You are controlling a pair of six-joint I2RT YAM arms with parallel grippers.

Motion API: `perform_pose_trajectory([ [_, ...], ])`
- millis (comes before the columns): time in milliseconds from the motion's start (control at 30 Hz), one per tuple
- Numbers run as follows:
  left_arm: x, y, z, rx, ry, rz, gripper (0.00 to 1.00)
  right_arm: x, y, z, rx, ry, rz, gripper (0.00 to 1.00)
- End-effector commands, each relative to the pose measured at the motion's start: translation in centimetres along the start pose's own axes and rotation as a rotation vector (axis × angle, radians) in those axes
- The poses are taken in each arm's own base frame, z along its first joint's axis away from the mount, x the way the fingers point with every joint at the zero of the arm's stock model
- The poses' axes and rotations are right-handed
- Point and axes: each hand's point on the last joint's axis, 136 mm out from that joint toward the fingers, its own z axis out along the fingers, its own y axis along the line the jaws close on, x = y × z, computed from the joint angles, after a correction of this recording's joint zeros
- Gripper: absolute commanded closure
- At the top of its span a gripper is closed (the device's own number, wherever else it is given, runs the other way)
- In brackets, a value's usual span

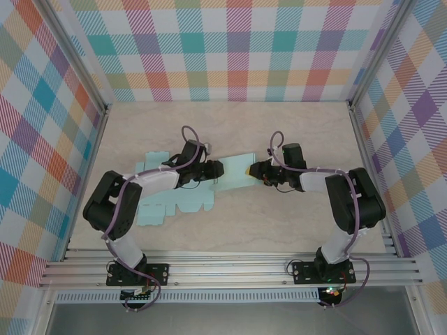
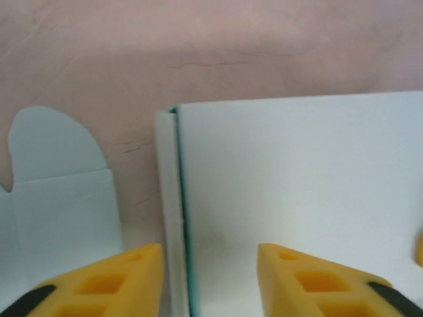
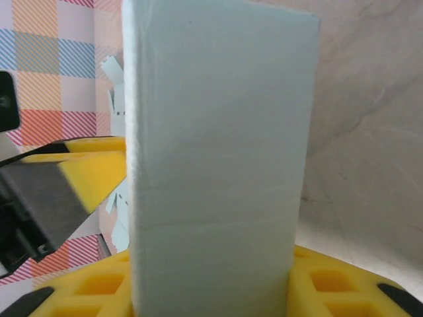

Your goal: Fold the paper box

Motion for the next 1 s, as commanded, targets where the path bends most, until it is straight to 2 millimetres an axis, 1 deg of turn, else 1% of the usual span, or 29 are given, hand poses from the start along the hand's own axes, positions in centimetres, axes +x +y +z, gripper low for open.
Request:
perform_pose_trajectory([
  [0, -2.6, -3.5, -3.2, 0.131, -0.119, 0.081, 0.44, 0.0, 1.3, -0.9, -0.046, 0.007, 0.015, 0.65],
  [67, -3.4, -4.4, -4.5, 0.164, -0.175, 0.122, 0.39, 0.2, 1.2, -1.2, -0.038, 0.015, 0.052, 0.68],
  [167, -4.2, -5.8, -6.5, 0.208, -0.245, 0.216, 0.38, 0.5, 1.4, -1.8, -0.042, 0.040, 0.114, 0.72],
  [233, -4.0, -7.2, -7.8, 0.248, -0.288, 0.330, 0.38, 0.7, 1.8, -2.4, -0.053, 0.060, 0.150, 0.73],
  [300, -3.0, -8.6, -9.2, 0.282, -0.343, 0.509, 0.34, 1.0, 1.9, -3.0, -0.050, 0.082, 0.194, 0.73],
  [400, 0.4, -10.5, -10.5, 0.307, -0.394, 0.838, 0.25, 2.0, 2.2, -3.8, -0.053, 0.140, 0.265, 0.73],
  [467, 2.5, -11.0, -11.1, 0.288, -0.416, 1.018, 0.22, 2.6, 2.3, -4.3, -0.060, 0.176, 0.311, 0.73],
  [500, 3.6, -11.3, -11.3, 0.278, -0.416, 1.094, 0.17, 2.9, 2.4, -4.6, -0.063, 0.194, 0.334, 0.73],
  [533, 4.3, -11.4, -11.5, 0.267, -0.416, 1.153, 0.15, 3.1, 2.4, -4.8, -0.064, 0.206, 0.352, 0.73],
  [633, 5.9, -11.5, -11.4, 0.209, -0.382, 1.286, 0.12, 3.8, 2.5, -5.2, -0.065, 0.244, 0.399, 0.73],
  [733, 7.4, -11.3, -10.3, 0.123, -0.312, 1.412, 0.11, 4.5, 2.4, -5.2, -0.068, 0.280, 0.443, 0.73],
  [833, 8.4, -10.7, -8.4, 0.011, -0.228, 1.520, 0.09, 5.1, 2.1, -5.0, -0.075, 0.319, 0.499, 0.73],
  [967, 9.1, -10.7, -6.4, -0.119, -0.177, 1.643, 0.09, 5.7, 1.9, -5.0, -0.069, 0.349, 0.541, 0.73],
])
